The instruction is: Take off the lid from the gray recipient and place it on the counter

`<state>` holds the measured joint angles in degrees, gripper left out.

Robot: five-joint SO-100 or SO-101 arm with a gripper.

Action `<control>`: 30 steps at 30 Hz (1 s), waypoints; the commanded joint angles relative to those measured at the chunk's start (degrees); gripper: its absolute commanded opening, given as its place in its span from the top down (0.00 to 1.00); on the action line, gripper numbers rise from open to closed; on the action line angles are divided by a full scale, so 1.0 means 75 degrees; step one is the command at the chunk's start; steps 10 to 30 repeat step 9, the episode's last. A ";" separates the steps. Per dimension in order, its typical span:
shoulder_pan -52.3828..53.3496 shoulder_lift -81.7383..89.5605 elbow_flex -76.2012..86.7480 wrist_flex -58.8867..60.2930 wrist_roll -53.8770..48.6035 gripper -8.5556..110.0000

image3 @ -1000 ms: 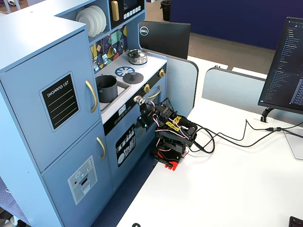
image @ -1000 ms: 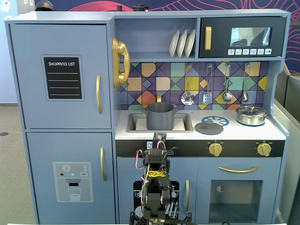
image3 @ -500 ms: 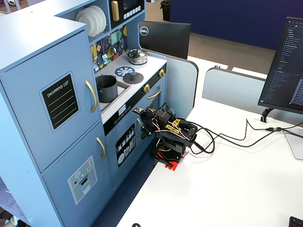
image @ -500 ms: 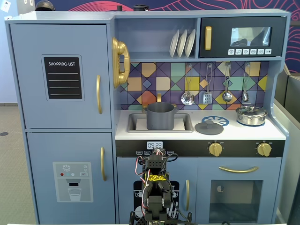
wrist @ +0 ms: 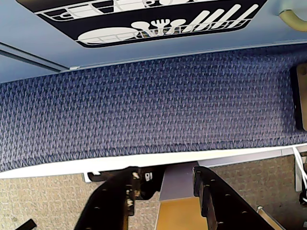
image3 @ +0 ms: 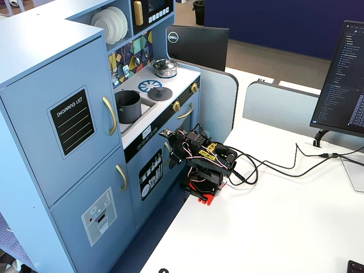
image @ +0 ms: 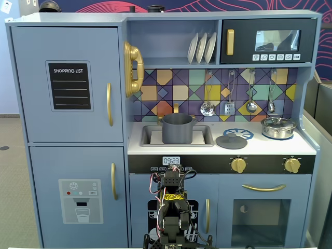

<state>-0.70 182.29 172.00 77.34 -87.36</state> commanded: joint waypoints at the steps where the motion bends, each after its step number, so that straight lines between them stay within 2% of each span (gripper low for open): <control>1: 0.0105 -0.0023 0.0000 0.1383 -0.0023 0.87; 30: 0.0105 -0.0023 0.0000 0.1383 -0.0023 0.86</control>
